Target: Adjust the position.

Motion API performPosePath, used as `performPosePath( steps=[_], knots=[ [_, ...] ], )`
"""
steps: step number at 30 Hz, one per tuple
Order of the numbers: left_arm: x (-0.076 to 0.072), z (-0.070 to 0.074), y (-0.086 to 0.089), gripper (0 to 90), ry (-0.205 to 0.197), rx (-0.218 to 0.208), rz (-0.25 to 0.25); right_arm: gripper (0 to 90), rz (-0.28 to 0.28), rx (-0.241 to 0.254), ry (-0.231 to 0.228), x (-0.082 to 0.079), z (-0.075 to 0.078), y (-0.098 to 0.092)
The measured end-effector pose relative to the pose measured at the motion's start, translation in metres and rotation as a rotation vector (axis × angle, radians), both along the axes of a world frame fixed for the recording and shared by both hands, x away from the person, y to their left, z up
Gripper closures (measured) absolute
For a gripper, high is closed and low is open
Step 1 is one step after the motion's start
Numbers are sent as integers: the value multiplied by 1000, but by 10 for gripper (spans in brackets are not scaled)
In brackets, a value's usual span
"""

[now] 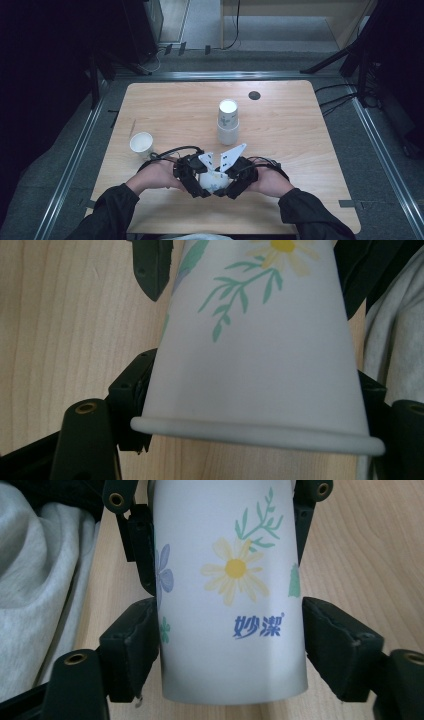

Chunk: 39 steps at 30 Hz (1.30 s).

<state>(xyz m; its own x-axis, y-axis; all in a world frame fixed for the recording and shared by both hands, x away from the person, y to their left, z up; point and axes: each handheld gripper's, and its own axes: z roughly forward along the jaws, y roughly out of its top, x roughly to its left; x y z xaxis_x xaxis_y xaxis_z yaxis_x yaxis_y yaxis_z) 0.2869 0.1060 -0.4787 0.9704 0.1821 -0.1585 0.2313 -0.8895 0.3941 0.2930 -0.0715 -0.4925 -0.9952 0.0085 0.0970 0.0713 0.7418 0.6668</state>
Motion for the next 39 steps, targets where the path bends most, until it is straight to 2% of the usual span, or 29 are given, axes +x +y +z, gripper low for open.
performPosePath(
  steps=[3,6,9,15,21,24,30,34,39],
  knots=[
    [1,0,0,269,1,-1,4,342,16,0,6,0,0,-1],
    [1,-1,1,255,-12,-8,-1,344,14,3,-6,0,2,-1],
    [1,-2,3,237,-16,-33,0,342,13,-1,-8,0,3,-1],
    [2,5,10,184,-77,-87,4,337,-6,26,-14,2,10,-6],
    [9,11,24,159,-64,-171,68,336,-43,65,-20,7,18,-18],
    [9,15,29,159,-76,-211,90,335,-60,99,-16,10,22,-22],
    [7,20,37,161,-84,-259,116,334,-62,130,-21,15,28,-24],
    [4,22,43,164,-98,-277,142,334,-56,147,-13,17,31,-24],
    [2,26,50,167,-94,-352,185,334,-52,190,14,21,36,-22]
  ],
)
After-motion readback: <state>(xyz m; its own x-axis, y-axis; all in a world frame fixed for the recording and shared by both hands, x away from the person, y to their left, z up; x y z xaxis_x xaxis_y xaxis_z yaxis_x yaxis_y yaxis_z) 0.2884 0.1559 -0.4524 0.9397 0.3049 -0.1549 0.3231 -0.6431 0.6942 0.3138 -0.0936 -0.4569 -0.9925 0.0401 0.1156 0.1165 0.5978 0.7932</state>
